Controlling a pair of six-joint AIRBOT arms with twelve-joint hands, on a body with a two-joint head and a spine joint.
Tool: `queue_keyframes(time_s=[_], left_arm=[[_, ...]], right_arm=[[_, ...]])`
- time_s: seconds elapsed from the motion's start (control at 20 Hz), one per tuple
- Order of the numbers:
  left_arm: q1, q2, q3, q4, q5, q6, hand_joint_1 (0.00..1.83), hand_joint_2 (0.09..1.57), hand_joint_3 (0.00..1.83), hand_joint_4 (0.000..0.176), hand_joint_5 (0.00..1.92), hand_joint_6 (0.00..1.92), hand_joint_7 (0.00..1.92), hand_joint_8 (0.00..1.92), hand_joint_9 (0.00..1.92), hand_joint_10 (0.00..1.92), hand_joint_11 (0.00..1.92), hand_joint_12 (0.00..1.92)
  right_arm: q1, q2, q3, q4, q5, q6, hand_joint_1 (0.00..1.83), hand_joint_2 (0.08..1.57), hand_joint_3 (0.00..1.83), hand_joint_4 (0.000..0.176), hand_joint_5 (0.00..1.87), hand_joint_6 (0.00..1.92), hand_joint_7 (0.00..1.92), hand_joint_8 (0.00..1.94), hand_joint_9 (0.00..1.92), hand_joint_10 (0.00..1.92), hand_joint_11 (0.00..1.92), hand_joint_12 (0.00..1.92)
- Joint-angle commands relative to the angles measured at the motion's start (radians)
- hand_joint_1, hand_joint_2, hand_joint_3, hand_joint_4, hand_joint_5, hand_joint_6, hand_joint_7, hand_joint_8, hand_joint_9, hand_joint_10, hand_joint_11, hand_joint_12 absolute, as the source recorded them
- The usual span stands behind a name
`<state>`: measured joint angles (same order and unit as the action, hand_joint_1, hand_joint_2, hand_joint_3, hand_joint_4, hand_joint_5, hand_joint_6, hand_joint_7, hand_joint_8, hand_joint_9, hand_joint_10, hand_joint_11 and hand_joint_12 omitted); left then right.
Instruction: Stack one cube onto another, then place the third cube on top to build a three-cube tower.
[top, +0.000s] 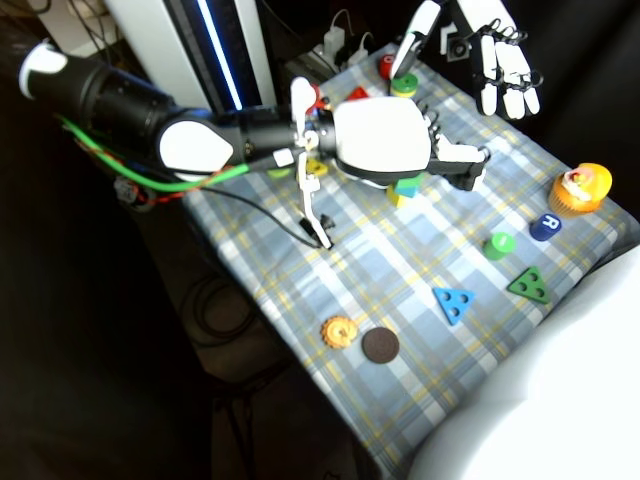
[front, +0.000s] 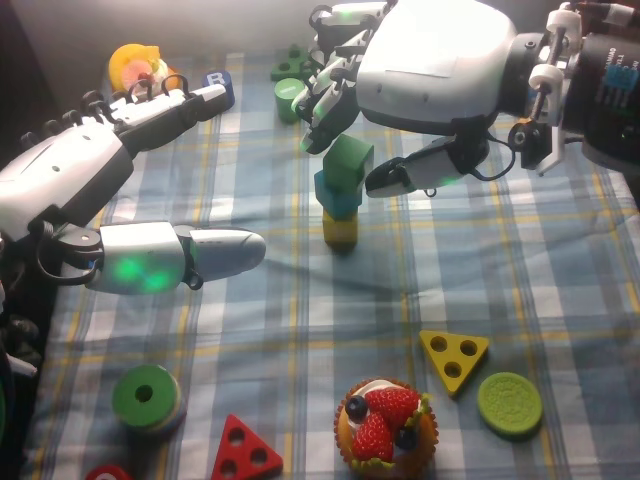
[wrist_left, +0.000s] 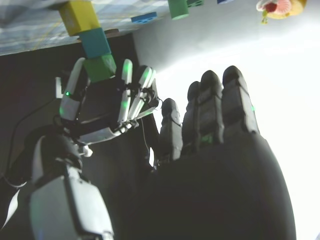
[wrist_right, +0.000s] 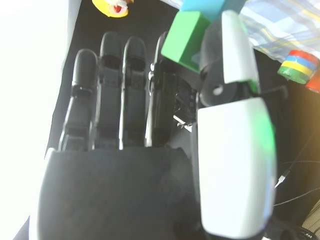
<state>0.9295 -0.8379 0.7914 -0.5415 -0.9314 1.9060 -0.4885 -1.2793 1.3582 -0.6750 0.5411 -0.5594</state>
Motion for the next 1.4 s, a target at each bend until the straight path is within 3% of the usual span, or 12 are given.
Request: queue_keyframes(time_s=[0.0, 0.55, 0.65, 0.8, 0.9, 0.95, 1.05, 1.1, 1.2, 1.25, 1.3, 1.35], left_arm=[[-0.013, -0.004, 0.006, 0.028, -0.107, -0.007, 0.54, 0.79, 0.00, 0.176, 0.22, 0.00, 0.13, 0.00, 0.12, 0.00, 0.00, 0.00], [-0.013, -0.004, 0.005, 0.023, -0.112, -0.007, 0.47, 0.79, 0.00, 0.176, 0.28, 0.01, 0.15, 0.00, 0.15, 0.01, 0.02, 0.01], [-0.013, -0.003, 0.001, 0.022, -0.123, -0.007, 0.51, 0.80, 0.00, 0.176, 0.20, 0.00, 0.15, 0.00, 0.14, 0.00, 0.01, 0.01], [-0.013, 0.011, -0.020, 0.035, -0.165, -0.011, 0.62, 0.77, 0.00, 0.176, 0.20, 0.00, 0.17, 0.00, 0.19, 0.01, 0.04, 0.03], [-0.009, 0.022, -0.023, 0.058, -0.184, -0.079, 0.59, 0.77, 0.00, 0.176, 0.20, 0.00, 0.18, 0.01, 0.21, 0.01, 0.05, 0.03], [0.003, 0.032, -0.022, 0.072, -0.205, -0.141, 0.57, 0.76, 0.00, 0.176, 0.19, 0.00, 0.19, 0.00, 0.22, 0.00, 0.20, 0.12], [0.022, 0.052, -0.026, 0.089, -0.247, -0.210, 0.57, 0.76, 0.01, 0.176, 0.18, 0.00, 0.17, 0.00, 0.19, 0.00, 0.20, 0.13], [0.031, 0.064, -0.030, 0.099, -0.271, -0.242, 0.58, 0.76, 0.00, 0.174, 0.17, 0.00, 0.16, 0.00, 0.16, 0.00, 0.17, 0.12], [0.047, 0.085, -0.030, 0.120, -0.311, -0.316, 0.55, 0.73, 0.00, 0.152, 0.16, 0.00, 0.17, 0.00, 0.16, 0.00, 0.15, 0.11], [0.062, 0.099, -0.027, 0.137, -0.341, -0.382, 0.57, 0.74, 0.00, 0.106, 0.17, 0.01, 0.18, 0.00, 0.15, 0.00, 0.14, 0.11], [0.076, 0.110, -0.024, 0.150, -0.368, -0.442, 0.57, 0.74, 0.00, 0.106, 0.17, 0.01, 0.18, 0.00, 0.15, 0.00, 0.14, 0.11], [0.094, 0.120, -0.017, 0.168, -0.406, -0.522, 0.65, 0.75, 0.00, 0.141, 0.16, 0.00, 0.14, 0.00, 0.11, 0.00, 0.09, 0.09]], right_arm=[[0.018, -0.003, -0.004, 0.027, 0.093, 0.002, 1.09, 0.94, 0.00, 0.000, 0.89, 0.00, 0.72, 0.00, 0.67, 0.00, 0.12, 1.14], [0.018, -0.001, -0.029, 0.028, 0.109, 0.002, 1.07, 0.90, 0.00, 0.000, 0.51, 0.00, 0.47, 0.00, 0.46, 0.00, 0.00, 1.14], [0.018, 0.018, -0.040, 0.038, 0.127, 0.002, 1.04, 0.89, 0.00, 0.015, 0.36, 0.00, 0.31, 0.00, 0.32, 0.01, 0.00, 0.92], [0.016, 0.065, -0.067, 0.104, 0.195, 0.002, 0.94, 0.87, 0.00, 0.068, 0.15, 0.00, 0.09, 0.00, 0.07, 0.00, 0.00, 0.43], [0.001, 0.106, -0.084, 0.141, 0.239, 0.001, 0.95, 0.87, 0.00, 0.065, 0.12, 0.00, 0.06, 0.00, 0.04, 0.00, 0.00, 0.33], [-0.011, 0.131, -0.094, 0.165, 0.274, 0.001, 0.84, 0.87, 0.00, 0.097, 0.01, 0.00, 0.00, 0.00, 0.00, 0.00, 0.00, 0.03], [-0.027, 0.171, -0.112, 0.212, 0.316, -0.010, 0.79, 0.87, 0.00, 0.102, 0.00, 0.00, 0.00, 0.00, 0.00, 0.00, 0.00, 0.00], [-0.037, 0.193, -0.124, 0.235, 0.339, -0.022, 0.73, 0.86, 0.00, 0.142, 0.00, 0.00, 0.00, 0.00, 0.00, 0.00, 0.00, 0.00], [-0.062, 0.229, -0.148, 0.284, 0.381, -0.046, 0.74, 0.86, 0.00, 0.127, 0.00, 0.00, 0.00, 0.00, 0.00, 0.00, 0.00, 0.00], [-0.084, 0.254, -0.163, 0.322, 0.417, -0.059, 0.72, 0.84, 0.00, 0.096, 0.00, 0.00, 0.00, 0.00, 0.00, 0.00, 0.00, 0.00], [-0.110, 0.272, -0.175, 0.357, 0.455, -0.069, 0.72, 0.84, 0.00, 0.096, 0.00, 0.00, 0.00, 0.00, 0.00, 0.00, 0.00, 0.00], [-0.148, 0.297, -0.192, 0.406, 0.511, -0.083, 0.74, 0.84, 0.00, 0.091, 0.00, 0.00, 0.00, 0.00, 0.00, 0.00, 0.00, 0.00]])
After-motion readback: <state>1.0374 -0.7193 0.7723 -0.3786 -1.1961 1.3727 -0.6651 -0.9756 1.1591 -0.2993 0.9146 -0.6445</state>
